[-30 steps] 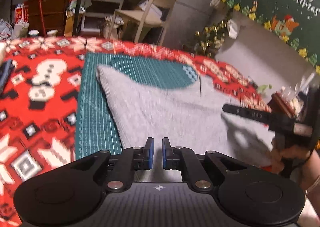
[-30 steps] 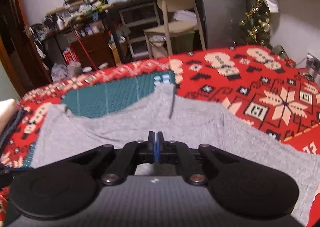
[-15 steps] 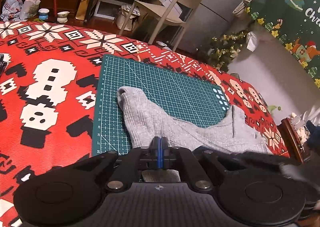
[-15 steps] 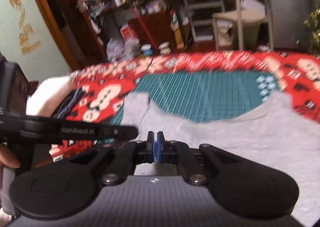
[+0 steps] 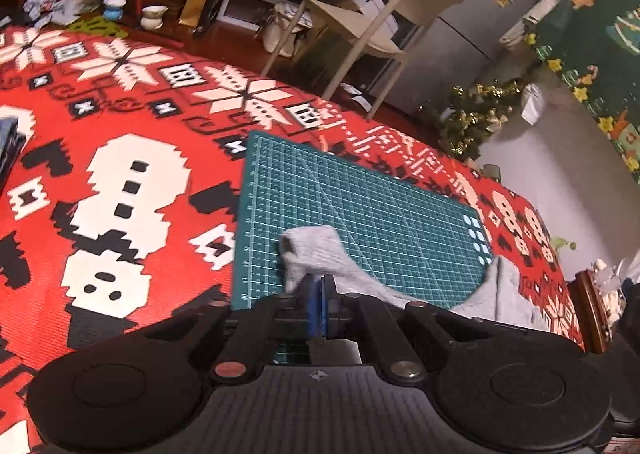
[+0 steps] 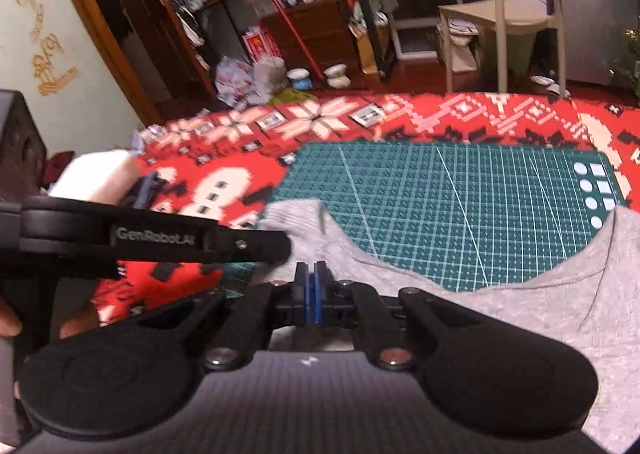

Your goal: Fold clothes

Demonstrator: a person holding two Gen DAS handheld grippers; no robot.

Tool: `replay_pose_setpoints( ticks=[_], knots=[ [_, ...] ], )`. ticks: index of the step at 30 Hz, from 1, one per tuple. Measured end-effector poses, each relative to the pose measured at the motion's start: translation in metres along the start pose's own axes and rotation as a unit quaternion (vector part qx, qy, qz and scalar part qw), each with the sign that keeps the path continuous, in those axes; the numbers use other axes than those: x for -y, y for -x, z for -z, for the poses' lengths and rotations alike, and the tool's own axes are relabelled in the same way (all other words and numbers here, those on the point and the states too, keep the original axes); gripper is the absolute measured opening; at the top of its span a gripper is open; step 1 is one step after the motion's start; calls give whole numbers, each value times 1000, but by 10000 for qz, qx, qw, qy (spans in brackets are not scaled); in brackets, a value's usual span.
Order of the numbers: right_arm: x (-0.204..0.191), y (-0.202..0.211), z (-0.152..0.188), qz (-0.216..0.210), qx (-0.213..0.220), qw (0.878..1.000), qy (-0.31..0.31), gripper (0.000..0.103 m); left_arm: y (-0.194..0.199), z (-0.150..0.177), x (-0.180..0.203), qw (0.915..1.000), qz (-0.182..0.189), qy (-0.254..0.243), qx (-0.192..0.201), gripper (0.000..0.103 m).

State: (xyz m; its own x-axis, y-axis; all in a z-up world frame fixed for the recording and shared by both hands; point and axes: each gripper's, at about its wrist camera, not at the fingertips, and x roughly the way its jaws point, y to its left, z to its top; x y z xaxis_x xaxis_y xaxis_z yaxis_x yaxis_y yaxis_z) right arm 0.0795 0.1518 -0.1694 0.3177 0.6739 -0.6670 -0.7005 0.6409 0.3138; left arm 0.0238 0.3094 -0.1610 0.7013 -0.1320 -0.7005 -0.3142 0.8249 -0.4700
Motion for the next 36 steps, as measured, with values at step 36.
replay_pose_setpoints(
  ticks=[36],
  knots=[
    [-27, 64, 60, 30, -83, 9987, 501, 8, 58, 80, 25, 9989, 306, -249, -271, 4]
  ],
)
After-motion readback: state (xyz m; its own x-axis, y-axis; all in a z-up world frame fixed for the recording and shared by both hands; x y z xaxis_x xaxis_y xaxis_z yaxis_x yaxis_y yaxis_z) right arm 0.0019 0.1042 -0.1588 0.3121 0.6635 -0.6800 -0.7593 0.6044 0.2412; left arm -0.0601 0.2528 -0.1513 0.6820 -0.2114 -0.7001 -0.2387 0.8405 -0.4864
